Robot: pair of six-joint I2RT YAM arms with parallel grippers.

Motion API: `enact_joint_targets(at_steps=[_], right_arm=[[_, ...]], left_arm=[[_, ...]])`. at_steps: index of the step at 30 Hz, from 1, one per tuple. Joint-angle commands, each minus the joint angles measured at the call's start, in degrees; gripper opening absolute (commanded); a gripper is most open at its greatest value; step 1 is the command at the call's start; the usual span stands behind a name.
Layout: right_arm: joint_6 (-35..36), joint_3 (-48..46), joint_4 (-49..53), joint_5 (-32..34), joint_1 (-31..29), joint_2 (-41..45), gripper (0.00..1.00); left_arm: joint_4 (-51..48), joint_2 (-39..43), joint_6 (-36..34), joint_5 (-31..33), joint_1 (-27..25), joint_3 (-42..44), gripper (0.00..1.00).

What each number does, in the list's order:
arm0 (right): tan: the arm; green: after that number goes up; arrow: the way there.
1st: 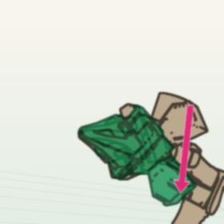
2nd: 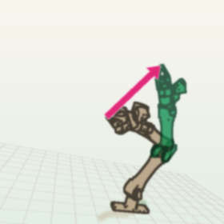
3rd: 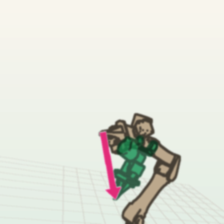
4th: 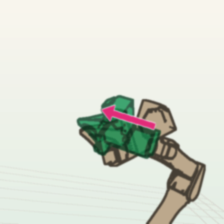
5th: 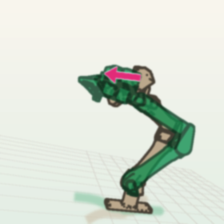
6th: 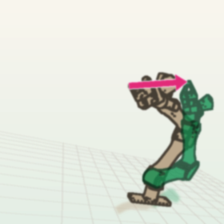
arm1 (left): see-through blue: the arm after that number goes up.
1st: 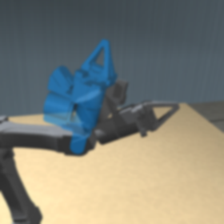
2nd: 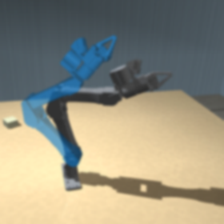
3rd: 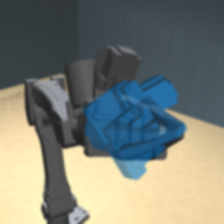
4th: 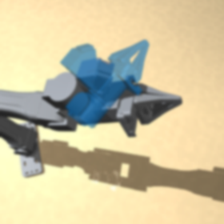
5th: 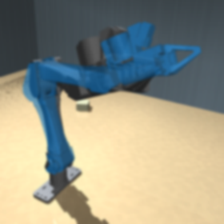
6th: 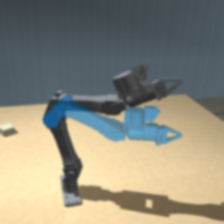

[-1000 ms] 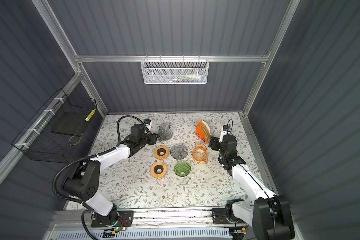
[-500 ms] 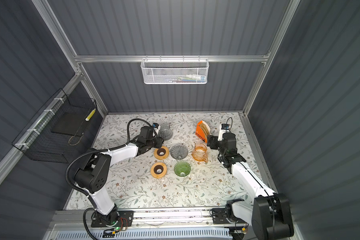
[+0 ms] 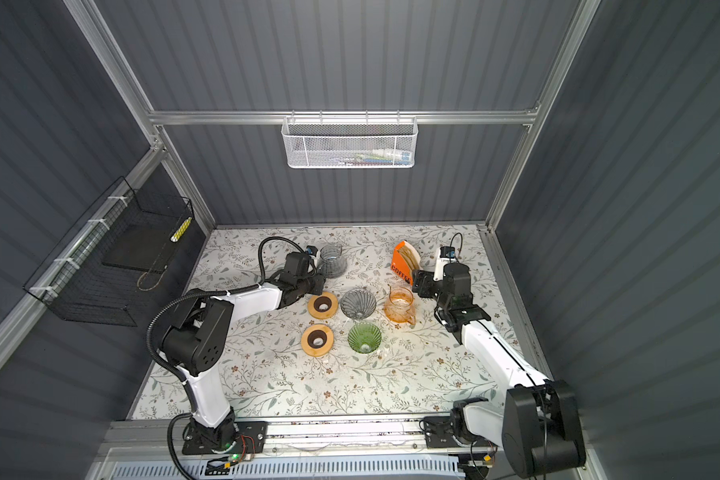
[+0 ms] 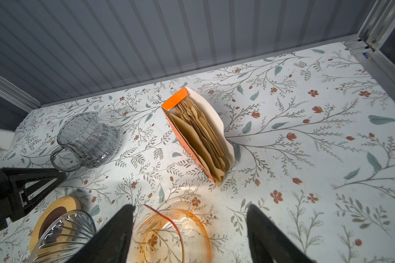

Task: Place the coffee filter in the dripper
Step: 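Grasp the clear pitcher handle with the left gripper while the right nears the box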

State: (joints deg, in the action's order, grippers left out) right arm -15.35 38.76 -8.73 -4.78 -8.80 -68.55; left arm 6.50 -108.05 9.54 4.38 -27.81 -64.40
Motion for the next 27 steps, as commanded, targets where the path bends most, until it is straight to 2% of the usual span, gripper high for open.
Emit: enact_joint_targets(at_steps=[1,10,16,21,27], right_arm=[[0.41,2.02,0.91,-0.58,-0.26,0.36,0.78],[0.41,2.54,1.02,-1.07,-0.26,0.09,0.78],[0.24,2.76,1.17,-1.28,-0.26,0.08,0.77],[0.32,2.92,1.43,-1.55,-0.33,0.31,0.76],[0.50,3.25,2.16,-1.73,-0.34,1.14,0.75]], left_arm=[[1.31,-0.73,-1.15,2.42,-0.31,-1.92,0.46],[0.71,-2.89,-3.53,2.04,-0.31,-4.64,0.49],[0.52,-3.77,-4.79,2.20,-0.30,-5.33,0.42],[1.32,-3.41,-5.12,2.06,-0.31,-4.60,0.33],[1.25,-3.65,-5.89,1.82,-0.31,-4.87,0.32]])
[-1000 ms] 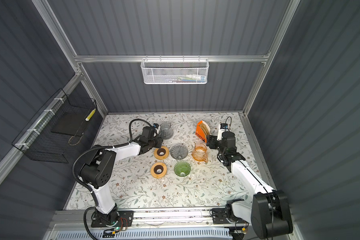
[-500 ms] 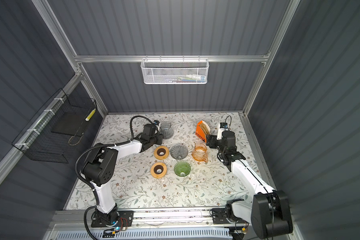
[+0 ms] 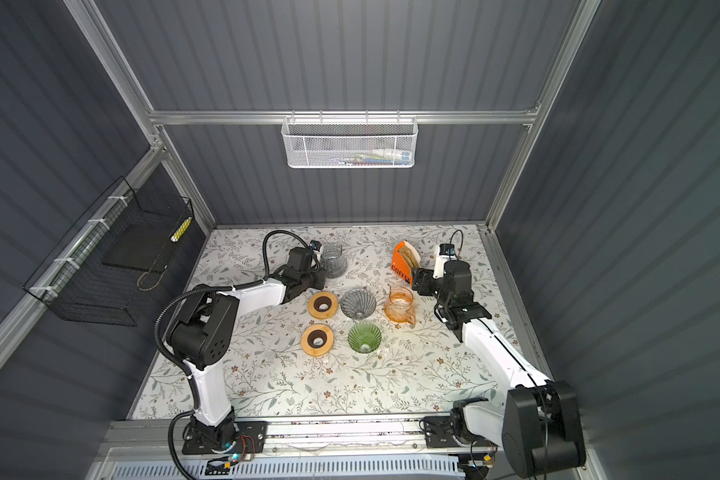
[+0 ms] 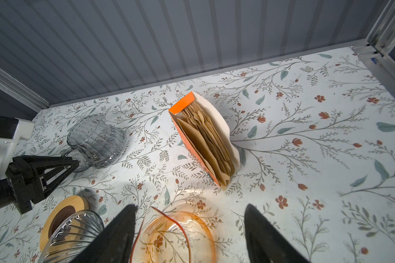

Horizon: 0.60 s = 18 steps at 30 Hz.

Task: Place the coffee filter in the dripper
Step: 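Grasp the clear pitcher handle with the left gripper while the right nears the box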

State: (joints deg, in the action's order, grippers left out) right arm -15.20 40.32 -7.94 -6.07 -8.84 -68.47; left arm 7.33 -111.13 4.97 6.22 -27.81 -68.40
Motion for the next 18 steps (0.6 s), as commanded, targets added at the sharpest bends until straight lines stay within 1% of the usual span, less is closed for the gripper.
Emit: enact_joint_targets(at_steps=[1,4,6,7,9,11,13,15,16,18], right_arm=[[0.42,1.83,1.52,-0.44,-0.30,1.21,0.75],[0.52,1.85,1.47,-0.35,-0.30,1.45,0.75],[0.61,1.96,1.70,-0.35,-0.30,1.41,0.75],[0.60,1.99,1.71,-0.46,-0.30,1.37,0.75],[0.61,1.97,1.77,-0.44,-0.30,1.32,0.75],[0.61,2.05,1.78,-0.45,-0.30,1.34,0.75],[0.62,2.05,1.80,-0.52,-0.30,1.33,0.75],[0.70,2.05,1.75,-0.55,-0.30,1.32,0.75],[0.74,2.08,1.79,-0.60,-0.30,1.30,0.75],[0.71,2.19,1.83,-0.69,-0.30,1.32,0.75]], left_arm=[[0.19,-0.74,-1.59,-0.04,-0.31,-1.12,0.32],[0.05,-1.09,-1.85,-0.07,-0.31,-1.51,0.31],[-0.10,-1.44,-2.02,-0.03,-0.31,-1.69,0.25],[-0.21,-1.45,-2.16,-0.05,-0.31,-1.81,0.24],[-0.30,-1.69,-2.16,-0.11,-0.31,-1.92,0.16],[-0.39,-1.72,-2.17,-0.27,-0.31,-2.00,0.14],[-0.37,-1.56,-2.24,-0.47,-0.31,-2.02,0.09],[-0.30,-1.33,-2.24,-0.46,-0.31,-2.00,0.02],[-0.30,-1.23,-2.25,-0.51,-0.31,-1.91,0.00],[-0.22,-0.74,-2.33,-0.57,-0.31,-1.75,0.00]])
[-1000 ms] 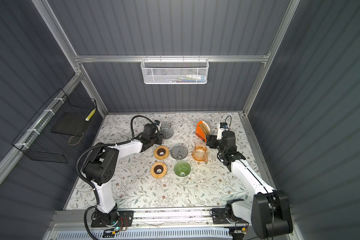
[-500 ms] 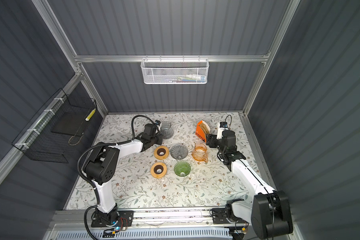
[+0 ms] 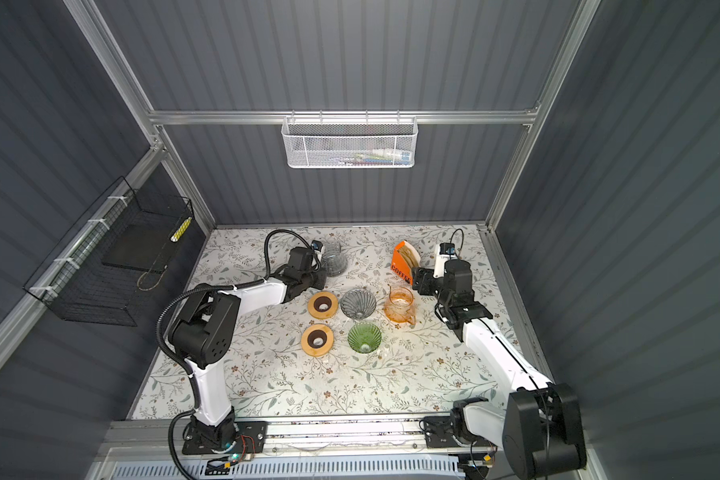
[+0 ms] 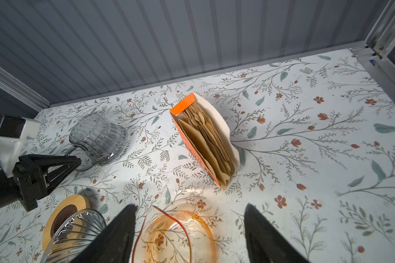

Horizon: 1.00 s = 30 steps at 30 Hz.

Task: Place the coffee filter in the dripper
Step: 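Grasp the clear pitcher handle with the left gripper while the right nears the box, then lift the clear pitcher with the left gripper and carry it toward the robot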

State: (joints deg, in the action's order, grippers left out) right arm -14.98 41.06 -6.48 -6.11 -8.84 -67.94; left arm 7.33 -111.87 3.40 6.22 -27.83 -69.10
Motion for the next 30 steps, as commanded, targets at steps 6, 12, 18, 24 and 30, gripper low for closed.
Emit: enact_joint_targets(at_steps=[6,12,18,24,30], right_arm=[[0.28,1.83,0.67,-1.48,-0.30,1.27,0.75],[-0.27,2.14,1.18,-2.94,-0.31,2.34,0.74],[-0.49,2.19,2.72,-4.08,-0.39,3.52,0.74],[-1.01,2.31,4.16,-4.83,-1.00,7.44,0.73],[-1.11,3.37,6.17,-5.76,-2.43,8.57,0.73]], left_arm=[[-1.44,3.46,-0.59,-1.49,-0.29,-0.71,0.00],[-5.26,9.12,0.29,-1.76,-0.38,0.39,0.00],[-9.44,16.16,0.95,-1.30,-1.14,3.37,0.00],[-16.10,25.32,2.79,2.03,-3.96,6.29,0.00],[-24.03,34.40,5.58,4.83,-6.76,8.55,0.00]])
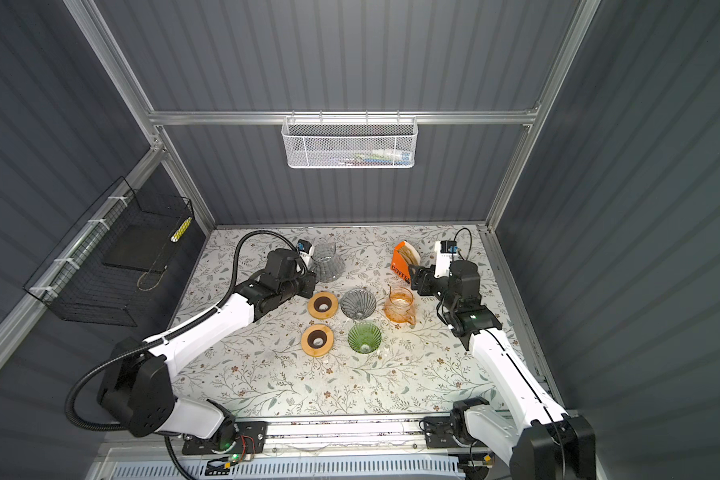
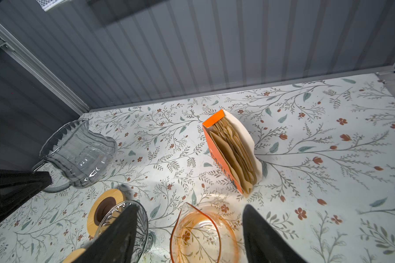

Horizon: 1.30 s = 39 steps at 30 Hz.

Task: Place the coffee filter in the dripper
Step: 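Lift the clear pitcher with the left gripper and carry it toward the robot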

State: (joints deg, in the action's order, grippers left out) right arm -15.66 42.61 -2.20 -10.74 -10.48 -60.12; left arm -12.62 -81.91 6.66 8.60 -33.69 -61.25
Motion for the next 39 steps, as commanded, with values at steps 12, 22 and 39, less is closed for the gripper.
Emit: enact_joint_targets(at_steps=[12,22,39], right_arm=[[0.64,3.73,6.08,0.45,-5.63,3.24,0.72],[0.46,3.66,8.58,2.56,-8.61,5.71,0.72],[0.70,6.62,8.54,5.02,-11.36,3.29,0.72]], left_arm=[[-17.83,17.86,4.65,3.69,-4.30,2.71,0.00],[-24.82,28.06,8.05,1.46,-7.99,7.55,0.00],[-31.25,35.89,8.92,-8.41,-10.14,10.39,0.00]])
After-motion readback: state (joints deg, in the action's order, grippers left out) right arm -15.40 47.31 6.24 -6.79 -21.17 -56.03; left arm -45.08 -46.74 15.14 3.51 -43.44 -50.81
